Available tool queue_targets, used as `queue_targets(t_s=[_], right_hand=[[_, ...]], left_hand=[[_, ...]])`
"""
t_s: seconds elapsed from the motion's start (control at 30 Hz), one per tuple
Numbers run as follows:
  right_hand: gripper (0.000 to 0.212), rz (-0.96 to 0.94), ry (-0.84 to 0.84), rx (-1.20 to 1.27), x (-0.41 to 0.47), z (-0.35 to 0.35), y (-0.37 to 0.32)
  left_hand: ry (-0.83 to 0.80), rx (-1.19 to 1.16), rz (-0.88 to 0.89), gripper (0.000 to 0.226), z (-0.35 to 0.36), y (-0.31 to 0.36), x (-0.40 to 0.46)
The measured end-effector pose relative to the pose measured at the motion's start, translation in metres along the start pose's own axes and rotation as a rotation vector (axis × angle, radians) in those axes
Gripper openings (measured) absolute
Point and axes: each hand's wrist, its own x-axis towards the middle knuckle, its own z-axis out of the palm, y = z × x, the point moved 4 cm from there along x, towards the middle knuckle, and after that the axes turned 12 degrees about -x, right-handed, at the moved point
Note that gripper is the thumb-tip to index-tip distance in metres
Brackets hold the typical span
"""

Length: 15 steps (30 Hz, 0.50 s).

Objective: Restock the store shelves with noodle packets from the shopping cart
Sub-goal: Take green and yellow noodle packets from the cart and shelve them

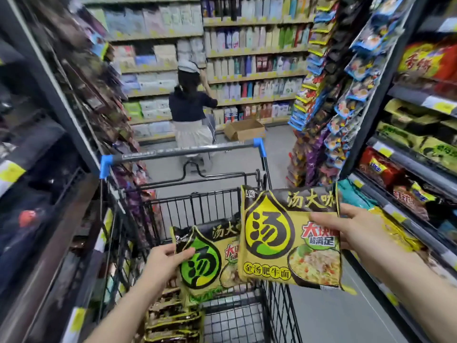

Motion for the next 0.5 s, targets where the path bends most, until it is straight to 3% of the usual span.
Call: queue_targets(t_s=[0.1,0.2,0.27,0.5], right_hand=[[0.020,-0.024,-0.081,-0.003,-0.022,-0.009,-0.027],[0.024,-0.043,-0.140,-0.025,-0.047,-0.020,-0.051],[0.024,-0.057,-0.171,-0.029,-0.062,-0.028,-0.063],[0.015,-0.103,-0.229,-0.002,-0.114,-0.057,-0.085]], left_hand=[[0.036,-0.118,0.026,0.034,-0.020,0.053,-0.050],[0.053,-0.202,0.035,0.006,-0.036,0.100,-0.097],[0.046,-0.209,0.054,0.023,-0.047,0.124,-0.123],[-0.030,-0.187,0.123,0.028,-0.056,0.172,-0.195]])
